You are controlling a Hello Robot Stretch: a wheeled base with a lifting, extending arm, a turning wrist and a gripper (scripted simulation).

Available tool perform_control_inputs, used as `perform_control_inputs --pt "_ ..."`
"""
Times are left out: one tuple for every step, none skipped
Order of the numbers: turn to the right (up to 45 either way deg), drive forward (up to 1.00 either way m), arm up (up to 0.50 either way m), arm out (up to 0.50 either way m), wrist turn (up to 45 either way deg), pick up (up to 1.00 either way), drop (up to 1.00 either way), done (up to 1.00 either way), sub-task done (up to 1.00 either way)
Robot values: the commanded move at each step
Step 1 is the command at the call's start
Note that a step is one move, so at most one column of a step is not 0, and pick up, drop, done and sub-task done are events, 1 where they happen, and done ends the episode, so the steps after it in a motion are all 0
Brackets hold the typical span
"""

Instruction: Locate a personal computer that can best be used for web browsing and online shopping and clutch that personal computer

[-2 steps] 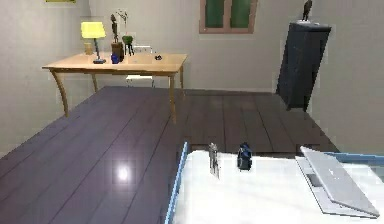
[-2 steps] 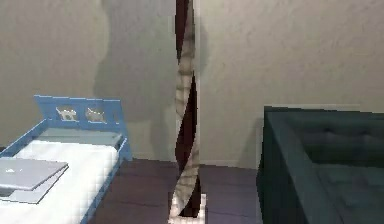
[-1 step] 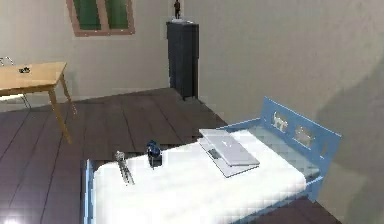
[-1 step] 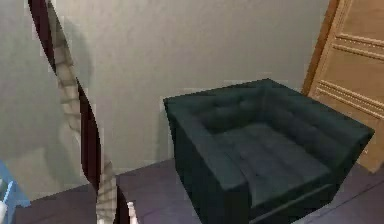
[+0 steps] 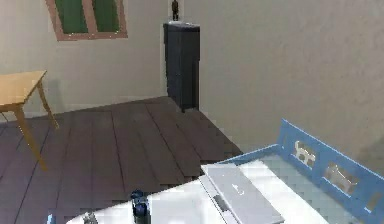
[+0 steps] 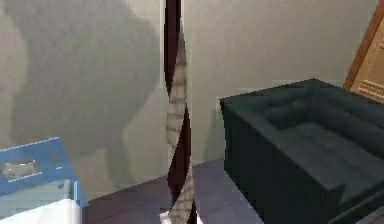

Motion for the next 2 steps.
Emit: perform_control_inputs --pt "-45.0 0.00 0.00 0.00 0.0 0.00 0.00 0.00 0.00" --pt "-27.0 0.00 0.00 0.00 0.0 0.00 0.00 0.00 0.00"
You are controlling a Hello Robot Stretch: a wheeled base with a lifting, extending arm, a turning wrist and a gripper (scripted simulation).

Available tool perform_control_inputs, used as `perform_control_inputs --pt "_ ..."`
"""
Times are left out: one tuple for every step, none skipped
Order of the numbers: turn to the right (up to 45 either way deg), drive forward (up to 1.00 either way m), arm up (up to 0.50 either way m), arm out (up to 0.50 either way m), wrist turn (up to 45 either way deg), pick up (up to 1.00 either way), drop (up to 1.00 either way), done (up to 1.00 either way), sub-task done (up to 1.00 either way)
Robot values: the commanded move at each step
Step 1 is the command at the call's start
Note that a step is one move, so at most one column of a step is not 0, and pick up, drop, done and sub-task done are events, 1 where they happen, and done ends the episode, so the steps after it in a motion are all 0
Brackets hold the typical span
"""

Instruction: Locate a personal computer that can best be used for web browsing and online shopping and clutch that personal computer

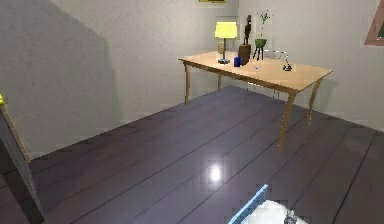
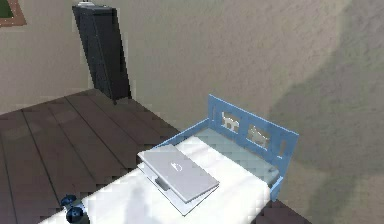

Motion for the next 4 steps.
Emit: perform_control_inputs --pt "0.0 0.00 0.46 0.00 0.0 0.00 0.00 0.00 0.00" --pt "0.0 0.00 0.00 0.34 0.0 0.00 0.00 0.00 0.00" --pt "0.0 0.00 0.00 0.00 45.0 0.00 0.00 0.00 0.00" --pt "0.0 0.00 0.00 0.00 45.0 0.00 0.00 0.00 0.00"
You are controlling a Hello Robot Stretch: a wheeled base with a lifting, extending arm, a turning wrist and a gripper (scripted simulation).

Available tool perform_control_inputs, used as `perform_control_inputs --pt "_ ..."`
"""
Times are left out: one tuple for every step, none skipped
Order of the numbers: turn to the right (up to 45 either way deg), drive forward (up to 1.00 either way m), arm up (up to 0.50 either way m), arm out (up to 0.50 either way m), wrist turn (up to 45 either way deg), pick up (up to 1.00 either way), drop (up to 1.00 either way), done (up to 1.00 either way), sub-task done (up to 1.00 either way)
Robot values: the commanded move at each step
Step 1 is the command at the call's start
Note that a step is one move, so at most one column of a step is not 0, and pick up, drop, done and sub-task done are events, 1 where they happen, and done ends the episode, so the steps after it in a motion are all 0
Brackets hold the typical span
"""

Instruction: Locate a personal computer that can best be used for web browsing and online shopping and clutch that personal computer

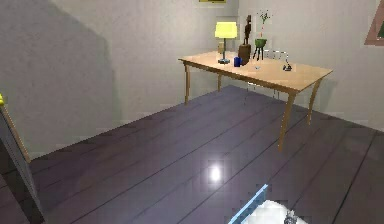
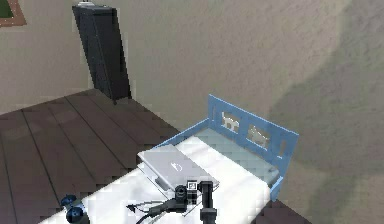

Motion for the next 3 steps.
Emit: perform_control_inputs --pt "0.0 0.00 0.00 0.00 45.0 0.00 0.00 0.00 0.00" --pt "0.0 0.00 0.00 0.00 42.0 0.00 0.00 0.00 0.00" --pt "0.0 0.00 -0.30 0.00 0.0 0.00 0.00 0.00 0.00"
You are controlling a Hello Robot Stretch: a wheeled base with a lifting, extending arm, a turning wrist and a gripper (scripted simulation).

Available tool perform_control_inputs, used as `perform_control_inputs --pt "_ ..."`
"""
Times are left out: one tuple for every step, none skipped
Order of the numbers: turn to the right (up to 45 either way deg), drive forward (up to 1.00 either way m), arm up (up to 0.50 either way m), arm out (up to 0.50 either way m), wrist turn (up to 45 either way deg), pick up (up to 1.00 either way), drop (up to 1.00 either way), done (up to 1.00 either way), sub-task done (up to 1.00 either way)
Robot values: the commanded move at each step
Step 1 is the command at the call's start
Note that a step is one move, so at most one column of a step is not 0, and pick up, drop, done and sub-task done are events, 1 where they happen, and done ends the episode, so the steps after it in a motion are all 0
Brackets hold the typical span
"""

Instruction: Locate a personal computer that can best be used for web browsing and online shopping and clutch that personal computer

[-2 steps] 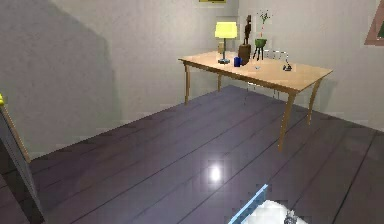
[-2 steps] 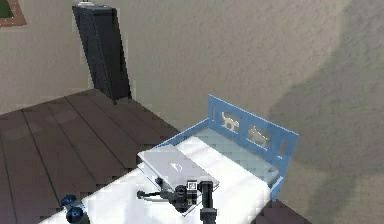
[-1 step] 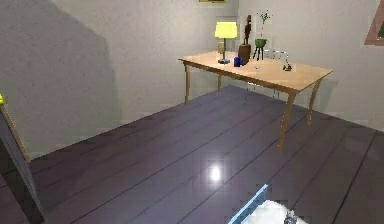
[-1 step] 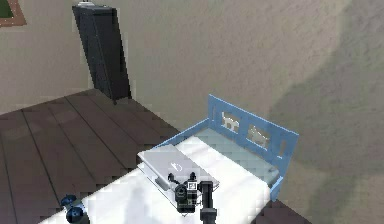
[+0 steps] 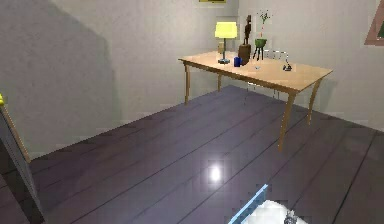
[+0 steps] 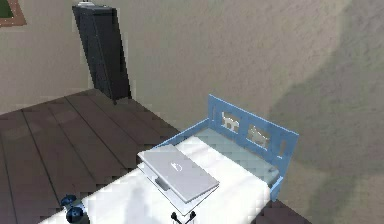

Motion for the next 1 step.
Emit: perform_control_inputs --pt "0.0 0.00 0.00 0.00 0.0 1.00 0.00 0.00 0.00"
